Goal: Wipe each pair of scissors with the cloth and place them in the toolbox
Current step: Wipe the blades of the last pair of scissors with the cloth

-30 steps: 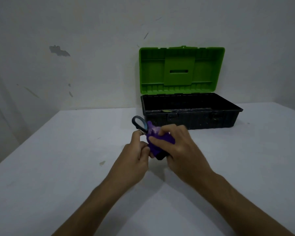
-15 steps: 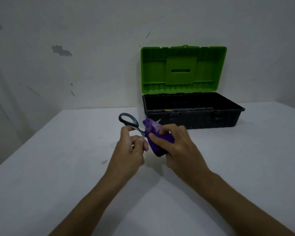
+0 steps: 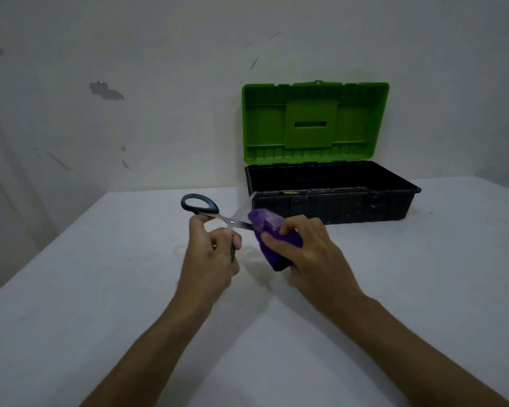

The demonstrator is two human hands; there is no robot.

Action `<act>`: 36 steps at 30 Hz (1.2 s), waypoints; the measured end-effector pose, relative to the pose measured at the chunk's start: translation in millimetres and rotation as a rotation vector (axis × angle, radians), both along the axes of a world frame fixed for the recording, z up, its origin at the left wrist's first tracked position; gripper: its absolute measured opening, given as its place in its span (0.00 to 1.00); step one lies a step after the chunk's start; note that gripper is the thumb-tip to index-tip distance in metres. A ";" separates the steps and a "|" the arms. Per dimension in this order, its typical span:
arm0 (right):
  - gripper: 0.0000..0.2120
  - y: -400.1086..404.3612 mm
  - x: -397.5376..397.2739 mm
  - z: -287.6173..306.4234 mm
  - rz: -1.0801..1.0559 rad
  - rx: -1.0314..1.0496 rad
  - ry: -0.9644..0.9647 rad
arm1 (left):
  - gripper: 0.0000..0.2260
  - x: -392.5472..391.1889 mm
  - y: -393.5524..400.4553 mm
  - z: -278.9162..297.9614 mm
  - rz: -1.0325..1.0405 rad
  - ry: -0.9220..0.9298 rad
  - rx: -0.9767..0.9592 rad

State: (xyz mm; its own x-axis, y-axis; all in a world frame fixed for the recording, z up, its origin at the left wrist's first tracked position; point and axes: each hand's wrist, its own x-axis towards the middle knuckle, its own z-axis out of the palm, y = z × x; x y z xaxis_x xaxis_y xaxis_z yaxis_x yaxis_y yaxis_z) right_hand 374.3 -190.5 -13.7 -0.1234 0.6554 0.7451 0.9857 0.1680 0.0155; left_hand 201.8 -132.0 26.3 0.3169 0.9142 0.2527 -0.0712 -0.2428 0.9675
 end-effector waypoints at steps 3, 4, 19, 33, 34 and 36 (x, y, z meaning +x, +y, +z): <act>0.29 -5.3 21.1 1.6 -0.091 0.029 0.065 | 0.11 -6.4 10.3 -0.4 0.036 -0.032 -0.047; 0.29 -6.8 24.9 3.4 -0.109 0.054 0.087 | 0.11 -6.7 12.3 -2.4 0.042 -0.015 -0.052; 0.30 -7.3 29.3 -1.5 -0.146 -0.126 0.135 | 0.10 -16.4 29.8 -17.7 -0.096 0.023 -0.134; 0.26 -5.4 35.0 3.3 0.029 0.061 0.016 | 0.11 -18.2 25.8 -13.3 -0.408 0.216 -0.094; 0.29 -3.9 41.8 2.3 -0.026 0.071 0.068 | 0.11 -19.6 27.1 -13.6 -0.394 0.221 -0.093; 0.32 -2.6 50.6 2.3 -0.108 0.088 0.136 | 0.11 -20.3 28.0 -14.6 -0.374 0.223 -0.100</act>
State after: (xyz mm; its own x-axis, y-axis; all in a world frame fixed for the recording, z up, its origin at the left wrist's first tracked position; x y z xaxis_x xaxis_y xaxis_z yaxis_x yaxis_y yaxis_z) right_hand 424.9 -193.1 -11.4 0.0500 0.5910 0.8051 0.9919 0.0650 -0.1093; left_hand 181.5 -104.0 11.7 0.6673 0.7426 0.0567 0.0771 -0.1446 0.9865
